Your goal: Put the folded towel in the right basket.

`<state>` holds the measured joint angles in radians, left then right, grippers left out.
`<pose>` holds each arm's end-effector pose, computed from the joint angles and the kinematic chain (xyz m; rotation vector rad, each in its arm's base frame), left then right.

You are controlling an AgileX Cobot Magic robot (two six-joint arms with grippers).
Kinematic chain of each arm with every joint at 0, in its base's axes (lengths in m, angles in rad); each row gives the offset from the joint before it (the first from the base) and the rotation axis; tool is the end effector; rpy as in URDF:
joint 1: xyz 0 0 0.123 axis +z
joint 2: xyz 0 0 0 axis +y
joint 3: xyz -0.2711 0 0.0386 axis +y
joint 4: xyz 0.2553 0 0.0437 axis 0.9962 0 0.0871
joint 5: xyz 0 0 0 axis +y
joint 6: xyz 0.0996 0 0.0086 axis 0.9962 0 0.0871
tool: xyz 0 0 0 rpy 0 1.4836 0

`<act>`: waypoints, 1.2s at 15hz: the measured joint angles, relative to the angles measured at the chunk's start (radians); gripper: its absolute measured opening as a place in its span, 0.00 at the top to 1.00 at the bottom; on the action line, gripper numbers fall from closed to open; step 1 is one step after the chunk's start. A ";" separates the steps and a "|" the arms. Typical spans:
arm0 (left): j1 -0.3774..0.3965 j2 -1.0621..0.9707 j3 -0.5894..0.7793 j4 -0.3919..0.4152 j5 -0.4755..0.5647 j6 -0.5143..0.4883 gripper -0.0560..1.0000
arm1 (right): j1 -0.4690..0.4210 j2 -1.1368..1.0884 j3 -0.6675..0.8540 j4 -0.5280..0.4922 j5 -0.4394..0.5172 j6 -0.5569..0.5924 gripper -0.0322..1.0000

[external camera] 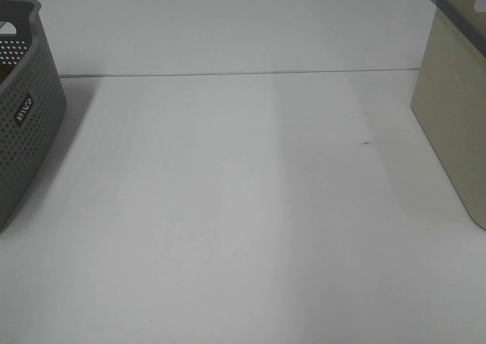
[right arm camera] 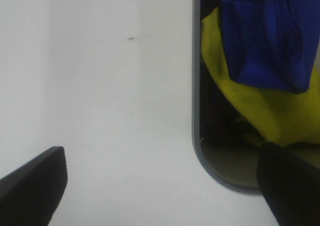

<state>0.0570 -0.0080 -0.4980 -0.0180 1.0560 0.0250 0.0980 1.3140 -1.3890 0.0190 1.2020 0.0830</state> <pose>0.0202 -0.0004 0.2767 -0.0317 2.0334 0.0301 0.2688 0.0282 0.3715 -0.0169 2.6130 0.0897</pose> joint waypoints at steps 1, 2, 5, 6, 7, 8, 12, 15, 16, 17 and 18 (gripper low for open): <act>0.000 0.000 0.000 0.000 0.000 0.000 0.01 | 0.000 -0.092 0.078 -0.002 -0.009 0.002 0.02; 0.000 0.000 0.000 0.000 0.000 0.000 0.01 | 0.000 -0.183 0.155 -0.002 -0.015 0.004 0.02; 0.000 0.000 0.000 0.000 0.000 0.000 0.01 | 0.000 -0.505 0.398 -0.004 -0.077 0.007 0.02; 0.000 0.000 0.000 0.000 0.000 0.000 0.01 | 0.000 -0.710 0.533 -0.009 -0.121 0.007 0.02; 0.000 0.000 0.000 0.000 0.000 0.000 0.01 | 0.000 -0.815 0.599 -0.019 -0.139 0.007 0.02; 0.000 0.000 0.000 0.000 0.000 0.000 0.01 | 0.000 -0.900 0.654 -0.019 -0.156 0.003 0.02; 0.000 0.000 0.000 0.000 0.000 0.000 0.01 | 0.000 -1.167 0.803 -0.019 -0.165 -0.019 0.02; 0.000 0.000 0.000 0.000 0.000 0.000 0.01 | 0.000 -1.312 0.863 -0.019 -0.161 -0.029 0.02; 0.000 0.000 0.000 0.000 0.000 0.000 0.01 | 0.000 -1.318 0.877 -0.019 -0.156 -0.033 0.02; 0.000 0.000 0.000 0.000 0.000 0.000 0.01 | 0.000 -1.318 0.882 -0.019 -0.154 -0.038 0.02; 0.000 0.000 0.000 0.000 0.000 0.000 0.01 | 0.000 -1.318 0.884 -0.019 -0.154 -0.042 0.02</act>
<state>0.0570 -0.0080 -0.4980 -0.0180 1.0560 0.0250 0.0980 -0.0040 -0.5050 0.0000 1.0480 0.0410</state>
